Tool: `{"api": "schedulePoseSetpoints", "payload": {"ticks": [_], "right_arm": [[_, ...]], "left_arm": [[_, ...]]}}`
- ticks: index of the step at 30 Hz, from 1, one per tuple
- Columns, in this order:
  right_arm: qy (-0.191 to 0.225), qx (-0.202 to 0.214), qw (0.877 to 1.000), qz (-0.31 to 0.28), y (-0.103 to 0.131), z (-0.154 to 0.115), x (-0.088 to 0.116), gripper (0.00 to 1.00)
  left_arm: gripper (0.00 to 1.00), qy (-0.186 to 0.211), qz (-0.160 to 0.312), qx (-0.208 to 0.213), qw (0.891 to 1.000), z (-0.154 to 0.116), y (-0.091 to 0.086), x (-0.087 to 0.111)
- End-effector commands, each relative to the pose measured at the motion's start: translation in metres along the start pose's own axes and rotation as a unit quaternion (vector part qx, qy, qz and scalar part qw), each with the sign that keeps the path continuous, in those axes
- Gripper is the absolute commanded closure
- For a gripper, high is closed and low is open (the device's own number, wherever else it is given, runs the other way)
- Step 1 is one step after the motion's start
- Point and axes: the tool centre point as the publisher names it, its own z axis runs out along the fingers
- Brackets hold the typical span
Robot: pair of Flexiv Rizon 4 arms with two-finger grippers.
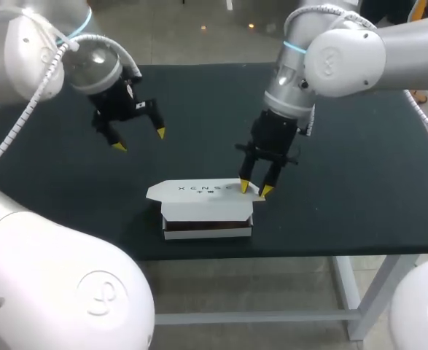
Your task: Assemble the packaging by folding the flat box into shape, placing the metal phone stand inside, and closing the box properly
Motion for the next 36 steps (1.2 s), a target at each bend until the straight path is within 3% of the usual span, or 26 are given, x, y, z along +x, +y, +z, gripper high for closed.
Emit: {"api": "schedulePoseSetpoints", "payload": {"ticks": [1, 7, 11, 12, 14, 25, 27, 28, 30, 32, 34, 36], "right_arm": [[0.001, -0.002, 1.000, 0.002, -0.001, 0.000, -0.001, 0.55], [0.001, -0.002, 1.000, 0.005, -0.001, 0.002, -0.002, 0.55], [0.003, -0.002, 1.000, 0.005, -0.001, 0.003, -0.002, 0.55], [0.003, -0.002, 1.000, 0.005, -0.001, 0.003, -0.002, 0.55], [0.004, -0.002, 1.000, 0.005, -0.001, 0.003, -0.002, 0.55], [0.000, -0.002, 1.000, 0.004, 0.001, 0.003, -0.001, 0.56], [0.001, -0.003, 1.000, 0.004, 0.001, 0.002, 0.000, 0.56], [0.002, -0.003, 1.000, 0.005, 0.001, 0.002, 0.000, 0.56], [0.002, -0.003, 1.000, 0.005, 0.001, 0.002, 0.000, 0.56], [0.003, -0.003, 1.000, 0.005, 0.001, 0.002, 0.000, 0.56], [0.003, -0.005, 1.000, 0.005, 0.000, 0.001, -0.001, 0.56], [0.004, -0.006, 1.000, 0.006, 0.000, 0.001, -0.001, 0.56]], "left_arm": [[0.00, -0.052, -0.031, -0.040, 0.997, 0.002, -0.006, 0.008], [0.00, -0.062, -0.097, -0.117, 0.986, 0.015, -0.005, 0.014], [0.00, -0.066, -0.097, -0.141, 0.983, 0.022, 0.001, 0.012], [0.00, -0.072, -0.103, -0.142, 0.982, 0.025, 0.004, 0.012], [0.00, -0.101, -0.123, -0.096, 0.983, 0.029, 0.009, 0.011], [0.00, -0.101, -0.123, -0.096, 0.983, 0.029, 0.009, 0.011], [0.00, -0.097, -0.145, -0.124, 0.977, 0.034, 0.009, 0.015], [0.02, -0.090, -0.140, -0.129, 0.978, 0.036, 0.013, 0.015], [0.24, -0.079, -0.155, -0.141, 0.975, 0.040, 0.018, 0.015], [0.33, -0.074, -0.161, -0.145, 0.973, 0.043, 0.027, 0.015], [0.50, -0.062, -0.156, -0.154, 0.974, 0.044, 0.036, 0.013], [0.52, -0.058, -0.145, -0.154, 0.976, 0.045, 0.043, 0.012]]}}
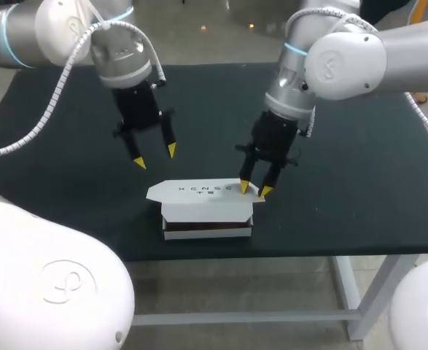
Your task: Assemble the packaging by folding the flat box into shape, placing the metal phone stand inside, and closing the box properly
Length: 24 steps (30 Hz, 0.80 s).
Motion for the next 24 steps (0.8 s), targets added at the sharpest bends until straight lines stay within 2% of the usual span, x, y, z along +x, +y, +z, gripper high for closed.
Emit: {"api": "schedulePoseSetpoints", "payload": {"ticks": [1, 5, 6, 9, 16, 24], "right_arm": [[0.001, -0.002, 1.000, 0.000, -0.002, -0.002, 0.000, 0.56], [0.000, -0.004, 1.000, 0.000, -0.002, -0.002, 0.001, 0.56], [0.000, -0.004, 1.000, 0.000, -0.002, -0.001, 0.001, 0.56], [-0.001, -0.004, 1.000, 0.001, -0.002, 0.000, 0.001, 0.56], [0.000, -0.003, 1.000, 0.003, -0.003, 0.002, 0.000, 0.56], [0.003, -0.004, 1.000, 0.004, -0.003, 0.003, -0.002, 0.57]], "left_arm": [[0.51, 0.009, 0.014, -0.004, 1.000, 0.010, 0.005, -0.008], [0.50, 0.012, 0.026, -0.015, 0.999, 0.016, 0.011, -0.010], [0.45, 0.014, 0.030, -0.021, 0.999, 0.018, 0.013, -0.011], [0.43, 0.020, 0.049, -0.027, 0.998, 0.022, 0.020, -0.014], [0.53, 0.016, 0.076, -0.032, 0.996, 0.028, 0.029, -0.015], [0.54, 0.009, 0.110, -0.033, 0.993, 0.037, 0.035, -0.015]]}}
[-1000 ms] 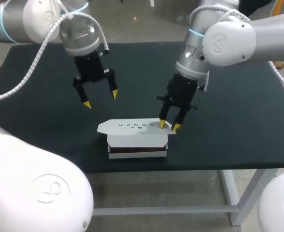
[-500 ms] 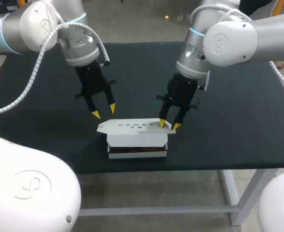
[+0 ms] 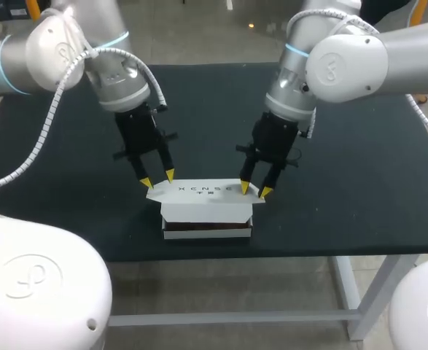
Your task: Assemble the packaging by folding the flat box into shape, placing the metal phone stand inside, and closing the box properly
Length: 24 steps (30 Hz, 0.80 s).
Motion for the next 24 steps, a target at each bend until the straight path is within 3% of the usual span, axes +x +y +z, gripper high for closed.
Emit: {"api": "schedulePoseSetpoints", "payload": {"ticks": [1, 9, 24], "right_arm": [[0.002, -0.001, 1.000, 0.000, -0.001, 0.002, -0.001, 0.57], [0.006, -0.005, 1.000, -0.002, -0.002, 0.003, -0.001, 0.57], [0.011, -0.016, 1.000, -0.005, -0.001, 0.007, -0.003, 0.57]], "left_arm": [[0.57, -0.007, 0.006, 0.003, 1.000, 0.005, 0.002, 0.002], [0.48, -0.013, 0.029, 0.016, 0.999, 0.015, 0.009, 0.001], [0.51, -0.013, 0.069, 0.041, 0.997, 0.027, 0.017, -0.002]]}}
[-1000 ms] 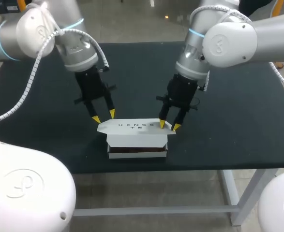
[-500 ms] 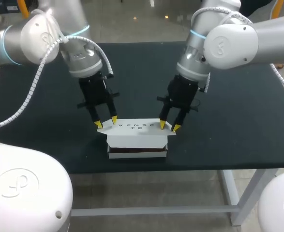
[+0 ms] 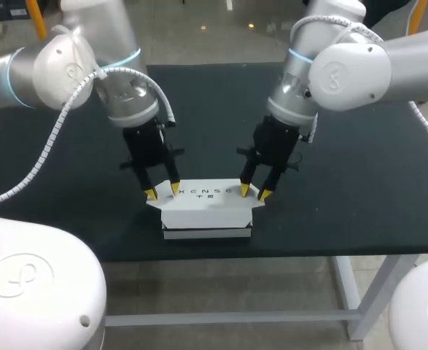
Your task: Assemble the packaging by folding the flat box into shape, placing the metal phone stand inside, and closing the box properly
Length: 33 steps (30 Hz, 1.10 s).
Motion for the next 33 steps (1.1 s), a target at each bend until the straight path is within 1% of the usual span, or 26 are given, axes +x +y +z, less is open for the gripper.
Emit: {"api": "schedulePoseSetpoints", "payload": {"ticks": [1, 6, 11, 18, 22, 30, 33], "right_arm": [[0.002, -0.005, 1.000, 0.000, -0.002, 0.001, -0.002, 0.57], [0.003, -0.012, 1.000, 0.001, -0.002, 0.002, -0.003, 0.56], [0.008, -0.018, 1.000, 0.002, -0.002, 0.005, -0.003, 0.56], [0.014, -0.031, 0.999, -0.002, -0.001, 0.008, -0.002, 0.56], [0.019, -0.037, 0.999, -0.002, -0.001, 0.008, -0.002, 0.55], [0.027, -0.047, 0.999, 0.000, -0.001, 0.010, -0.002, 0.55], [0.030, -0.050, 0.998, 0.000, 0.000, 0.011, -0.002, 0.55]], "left_arm": [[0.51, 0.002, 0.013, 0.013, 1.000, 0.004, 0.007, -0.002], [0.52, 0.003, 0.029, 0.021, 0.999, 0.007, 0.009, -0.002], [0.51, 0.003, 0.025, 0.022, 0.999, 0.010, 0.008, -0.001], [0.49, 0.008, 0.029, 0.033, 0.999, 0.014, 0.009, -0.003], [0.45, 0.012, 0.031, 0.038, 0.999, 0.017, 0.009, -0.003], [0.46, 0.017, 0.035, 0.047, 0.998, 0.020, 0.010, -0.004], [0.45, 0.018, 0.035, 0.050, 0.998, 0.020, 0.010, -0.004]]}}
